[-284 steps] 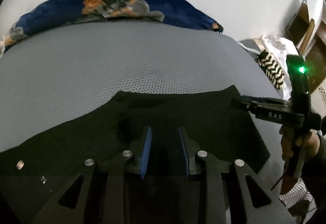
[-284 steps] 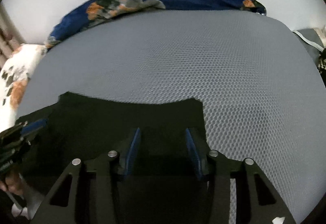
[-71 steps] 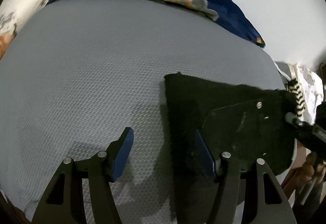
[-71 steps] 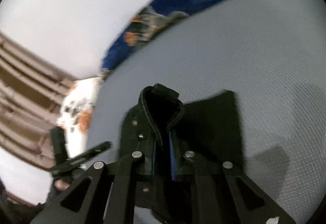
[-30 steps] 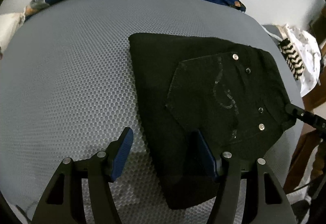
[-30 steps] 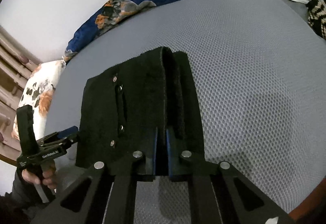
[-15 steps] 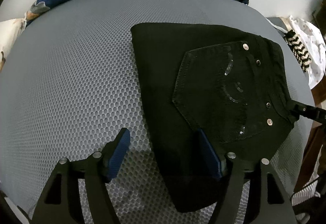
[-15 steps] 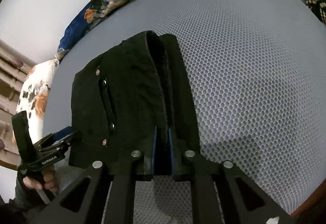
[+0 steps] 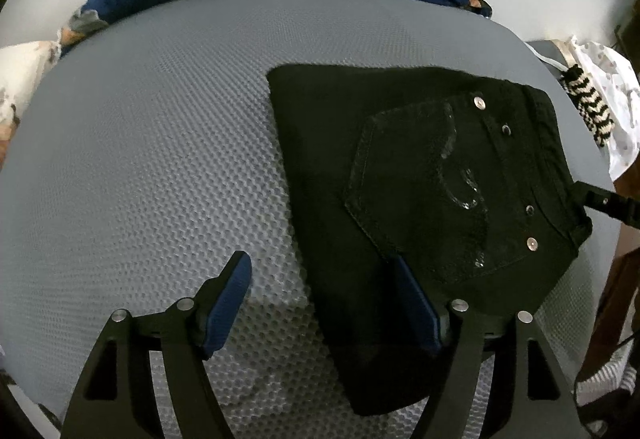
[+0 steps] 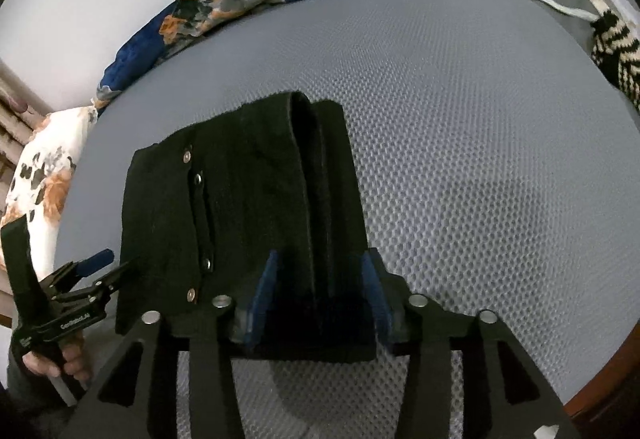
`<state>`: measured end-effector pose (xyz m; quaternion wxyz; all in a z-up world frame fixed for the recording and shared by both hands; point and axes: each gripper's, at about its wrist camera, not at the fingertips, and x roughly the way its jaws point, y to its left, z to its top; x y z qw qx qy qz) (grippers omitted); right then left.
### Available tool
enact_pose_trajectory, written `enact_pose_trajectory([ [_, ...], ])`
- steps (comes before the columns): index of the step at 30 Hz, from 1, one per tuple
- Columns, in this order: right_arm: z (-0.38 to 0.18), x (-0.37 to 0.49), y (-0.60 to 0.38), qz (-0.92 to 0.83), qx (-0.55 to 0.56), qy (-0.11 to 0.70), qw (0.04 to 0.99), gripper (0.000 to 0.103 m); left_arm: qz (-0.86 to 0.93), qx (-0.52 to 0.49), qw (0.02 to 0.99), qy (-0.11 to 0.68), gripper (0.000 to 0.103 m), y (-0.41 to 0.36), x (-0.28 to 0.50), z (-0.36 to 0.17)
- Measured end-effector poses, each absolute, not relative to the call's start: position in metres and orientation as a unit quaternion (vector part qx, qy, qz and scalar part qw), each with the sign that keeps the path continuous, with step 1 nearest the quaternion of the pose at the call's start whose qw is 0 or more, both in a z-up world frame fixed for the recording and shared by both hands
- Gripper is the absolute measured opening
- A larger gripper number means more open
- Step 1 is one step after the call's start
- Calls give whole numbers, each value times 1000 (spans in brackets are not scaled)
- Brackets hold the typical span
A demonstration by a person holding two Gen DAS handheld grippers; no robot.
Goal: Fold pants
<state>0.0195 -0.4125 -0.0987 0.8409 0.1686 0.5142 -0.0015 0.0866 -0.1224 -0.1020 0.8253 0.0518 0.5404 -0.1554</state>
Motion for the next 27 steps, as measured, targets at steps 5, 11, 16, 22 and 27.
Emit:
enact_pose_trajectory([
  [5,-99,34,-409,8,156,518,841,56,-141,53,830,537,74,-118,88,-99],
  [11,-109,45,-414,16,163,528,833,57,-139,27,826,546,74,-106,91,-99],
  [16,-115,50,-423,27,173,532,828,63,-146,-12,812,565,74,-96,98,-103],
  [22,-124,54,-436,43,198,538,818,63,-157,-42,798,580,74,-89,104,-106],
  [27,-138,56,-452,102,260,544,791,63,-174,-82,783,592,74,-81,109,-110],
])
